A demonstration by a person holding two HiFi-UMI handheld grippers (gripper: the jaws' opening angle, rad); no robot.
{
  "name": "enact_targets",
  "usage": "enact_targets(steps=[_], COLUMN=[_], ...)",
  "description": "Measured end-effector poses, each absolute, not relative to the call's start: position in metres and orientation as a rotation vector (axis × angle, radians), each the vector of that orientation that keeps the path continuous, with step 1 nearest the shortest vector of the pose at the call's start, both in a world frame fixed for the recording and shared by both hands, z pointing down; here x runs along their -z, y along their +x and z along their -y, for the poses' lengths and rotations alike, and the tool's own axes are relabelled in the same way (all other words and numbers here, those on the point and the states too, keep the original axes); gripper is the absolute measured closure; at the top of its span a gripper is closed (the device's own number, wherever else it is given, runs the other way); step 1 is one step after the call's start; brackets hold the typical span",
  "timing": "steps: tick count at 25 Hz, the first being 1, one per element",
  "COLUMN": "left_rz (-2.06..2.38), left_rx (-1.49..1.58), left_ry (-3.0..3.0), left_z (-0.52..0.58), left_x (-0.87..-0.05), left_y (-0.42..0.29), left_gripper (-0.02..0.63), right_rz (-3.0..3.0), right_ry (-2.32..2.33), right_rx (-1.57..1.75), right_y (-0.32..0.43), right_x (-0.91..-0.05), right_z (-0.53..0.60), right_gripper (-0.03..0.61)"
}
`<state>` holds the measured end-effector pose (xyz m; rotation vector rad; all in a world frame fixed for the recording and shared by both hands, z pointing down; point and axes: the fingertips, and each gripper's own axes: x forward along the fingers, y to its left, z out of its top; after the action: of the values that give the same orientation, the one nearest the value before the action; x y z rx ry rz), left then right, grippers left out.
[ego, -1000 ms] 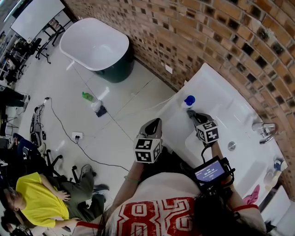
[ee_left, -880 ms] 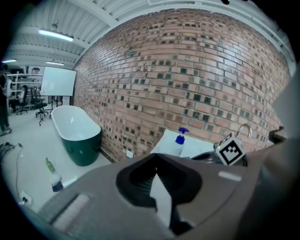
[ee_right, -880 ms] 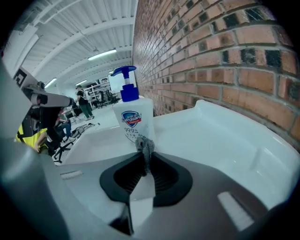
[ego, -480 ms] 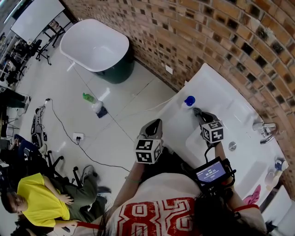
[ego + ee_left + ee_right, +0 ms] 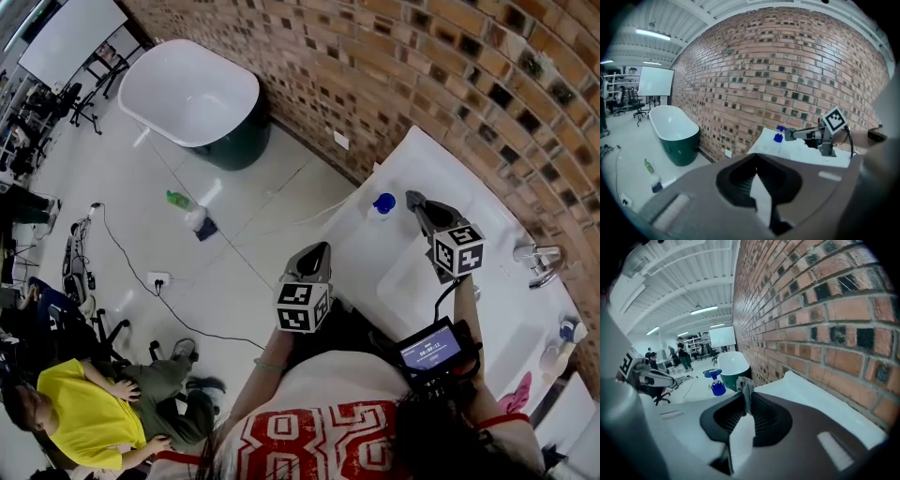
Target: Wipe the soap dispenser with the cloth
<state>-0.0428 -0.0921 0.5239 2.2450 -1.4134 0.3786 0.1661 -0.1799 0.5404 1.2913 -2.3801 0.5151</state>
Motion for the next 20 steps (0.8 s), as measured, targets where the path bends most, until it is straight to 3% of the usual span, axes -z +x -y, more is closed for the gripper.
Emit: enact_targets(steps=[5,20], left_rz=[1.416,1.452], left_rx=[-0.382,-0.368], left_ry=[2.239,2.190], left_z=[0.094,0.098], left_x=[-0.526,-0.531], left_y=[-0.045,-0.057], left_gripper=[0.611,0.611], right_rz=[2.329,2.324], right_ry=[1.136,1.083], right_rx=[-0.402,-0.602], right_y=[0.154,0.140], right_x=[-0.561,-0.606], right_z=[0.186,0.178], right_gripper=[0.531,0.531])
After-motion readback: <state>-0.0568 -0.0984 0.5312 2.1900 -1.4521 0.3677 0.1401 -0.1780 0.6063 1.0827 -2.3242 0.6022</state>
